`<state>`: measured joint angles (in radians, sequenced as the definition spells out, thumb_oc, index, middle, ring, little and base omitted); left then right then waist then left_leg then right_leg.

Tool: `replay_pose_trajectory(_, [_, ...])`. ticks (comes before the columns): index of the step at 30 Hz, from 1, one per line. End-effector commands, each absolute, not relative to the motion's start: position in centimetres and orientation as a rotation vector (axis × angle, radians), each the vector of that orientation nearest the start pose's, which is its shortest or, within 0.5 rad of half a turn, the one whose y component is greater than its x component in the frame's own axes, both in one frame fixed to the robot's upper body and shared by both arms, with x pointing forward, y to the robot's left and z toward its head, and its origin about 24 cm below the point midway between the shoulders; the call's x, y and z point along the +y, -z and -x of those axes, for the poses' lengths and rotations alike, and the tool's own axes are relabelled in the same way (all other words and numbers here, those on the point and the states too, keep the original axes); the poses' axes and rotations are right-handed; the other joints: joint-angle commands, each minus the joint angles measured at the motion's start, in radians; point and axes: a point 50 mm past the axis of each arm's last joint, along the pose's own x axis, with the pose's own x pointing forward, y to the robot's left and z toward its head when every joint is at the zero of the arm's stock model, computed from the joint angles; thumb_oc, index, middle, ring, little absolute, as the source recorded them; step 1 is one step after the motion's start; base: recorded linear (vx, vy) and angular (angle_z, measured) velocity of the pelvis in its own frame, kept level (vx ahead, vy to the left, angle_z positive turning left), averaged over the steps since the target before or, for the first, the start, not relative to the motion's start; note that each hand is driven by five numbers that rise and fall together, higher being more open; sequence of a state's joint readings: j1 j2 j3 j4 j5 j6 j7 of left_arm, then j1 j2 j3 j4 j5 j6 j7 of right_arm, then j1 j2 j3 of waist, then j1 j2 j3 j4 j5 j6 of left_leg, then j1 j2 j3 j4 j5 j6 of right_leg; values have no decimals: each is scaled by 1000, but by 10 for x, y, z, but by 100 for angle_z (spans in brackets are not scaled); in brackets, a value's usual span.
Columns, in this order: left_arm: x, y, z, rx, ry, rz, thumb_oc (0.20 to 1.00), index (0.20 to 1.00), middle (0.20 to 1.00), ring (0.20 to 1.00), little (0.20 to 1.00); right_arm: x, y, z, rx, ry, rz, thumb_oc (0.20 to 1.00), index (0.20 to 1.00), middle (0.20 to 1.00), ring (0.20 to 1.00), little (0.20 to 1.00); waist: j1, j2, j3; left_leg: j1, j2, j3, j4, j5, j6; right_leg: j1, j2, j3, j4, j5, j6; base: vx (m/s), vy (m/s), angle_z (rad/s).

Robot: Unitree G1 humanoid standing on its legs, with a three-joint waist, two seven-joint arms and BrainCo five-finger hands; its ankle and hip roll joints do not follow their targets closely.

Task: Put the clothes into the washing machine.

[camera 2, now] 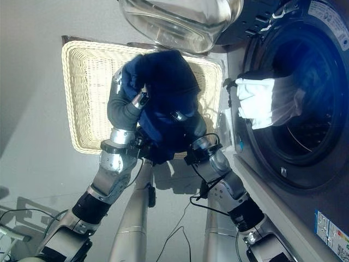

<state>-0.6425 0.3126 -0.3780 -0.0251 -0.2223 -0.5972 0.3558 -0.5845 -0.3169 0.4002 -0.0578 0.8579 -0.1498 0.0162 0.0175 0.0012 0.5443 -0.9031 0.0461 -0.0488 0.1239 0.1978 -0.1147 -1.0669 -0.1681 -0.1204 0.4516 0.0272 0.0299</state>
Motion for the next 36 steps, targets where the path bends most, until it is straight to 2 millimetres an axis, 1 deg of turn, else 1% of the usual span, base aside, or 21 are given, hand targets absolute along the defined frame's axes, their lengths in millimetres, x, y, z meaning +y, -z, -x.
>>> replay_pose_trajectory(1, [96,-259,-261,-1261,91,91,1000,1000,1000,1000,1000,-65,-217,-286,-562,-743,-569,200,200,200,200,200,-1,26,-24,-26,-93,-6,61,-25,103,90,65,-26,-213,173,63,-3,-16,8])
replay_pose_trajectory(2, [97,-257,-263,-1255,34,43,1000,1000,1000,1000,1000,-66,-217,-286,-563,-746,-580,200,200,200,200,200,0,26,-24,-28,-93,-6,63,-26,102,88,64,-27,-212,171,64,-3,-11,4])
replay_pose_trajectory(5, [103,-256,-268,-1248,-30,-66,1000,1000,1000,1000,1000,-71,-220,-286,-569,-755,-611,200,200,200,200,200,3,29,-24,-28,-89,-5,64,-26,100,89,60,-32,-211,170,66,-1,-4,1])
replay_pose_trajectory(10, [105,-254,-275,-1209,-23,-152,1000,1000,1000,1000,1000,-78,-222,-288,-595,-738,-624,200,200,200,200,200,5,33,-24,-25,-85,-1,60,-24,97,92,57,-35,-212,170,69,0,0,0])
replay_pose_trajectory(16, [104,-250,-286,-1100,54,-250,1000,1000,1000,1000,1000,-90,-231,-286,-672,-735,-690,200,200,200,200,200,0,33,-24,-22,-80,6,58,-25,95,91,56,-35,-210,172,74,0,0,0])
replay_pose_trajectory(20, [106,-245,-293,-1023,85,-302,1000,1000,1000,1000,1000,-97,-235,-283,-715,-740,-733,200,200,200,200,200,-3,34,-24,-20,-77,9,59,-26,94,94,56,-34,-208,171,76,0,0,0])
replay_pose_trajectory(24, [106,-244,-294,-1008,92,-314,1000,1000,1000,1000,1000,-99,-236,-283,-724,-741,-742,200,200,200,200,200,-3,34,-24,-20,-77,10,59,-26,94,93,56,-34,-208,171,76,0,0,0])
replay_pose_trajectory(25, [110,-238,-301,-941,85,-352,1000,1000,1000,1000,1000,-106,-239,-282,-765,-738,-764,200,200,200,200,200,-4,35,-24,-21,-75,10,58,-26,92,93,54,-34,-208,172,79,0,0,0])
replay_pose_trajectory(28, [119,-229,-310,-855,54,-418,1000,1000,1000,1000,1000,-114,-242,-280,-805,-740,-798,200,200,200,200,200,-6,34,-24,-21,-73,10,61,-26,91,93,53,-33,-204,171,81,0,0,0])
replay_pose_trajectory(30, [123,-227,-312,-837,30,-445,1000,1000,1000,1000,1000,-117,-244,-279,-821,-739,-800,200,200,200,200,200,-7,35,-24,-20,-72,11,60,-26,90,93,53,-34,-206,173,81,0,0,0])
replay_pose_trajectory(31, [128,-224,-315,-811,-1,-485,1000,1000,1000,1000,1000,-121,-245,-277,-843,-737,-806,200,200,200,200,200,-8,36,-24,-18,-70,13,58,-26,90,94,53,-34,-206,172,82,0,0,0])
replay_pose_trajectory(32, [128,-224,-315,-811,-1,-485,1000,1000,1000,1000,1000,-121,-245,-277,-843,-737,-806,200,200,200,200,200,-8,36,-24,-18,-70,13,58,-26,90,94,53,-34,-206,172,82,0,0,0])
replay_pose_trajectory(33, [136,-220,-318,-788,-46,-549,1000,1000,1000,1000,1000,-127,-245,-276,-866,-740,-824,200,200,200,200,200,-8,35,-24,-17,-69,13,59,-26,89,96,53,-33,-205,171,83,0,0,0])
replay_pose_trajectory(36, [146,-218,-323,-761,-118,-626,1000,1000,1000,1000,1000,-132,-247,-276,-895,-746,-844,200,200,200,200,200,-9,34,-24,-16,-67,14,59,-26,88,97,52,-34,-204,171,84,0,0,0])
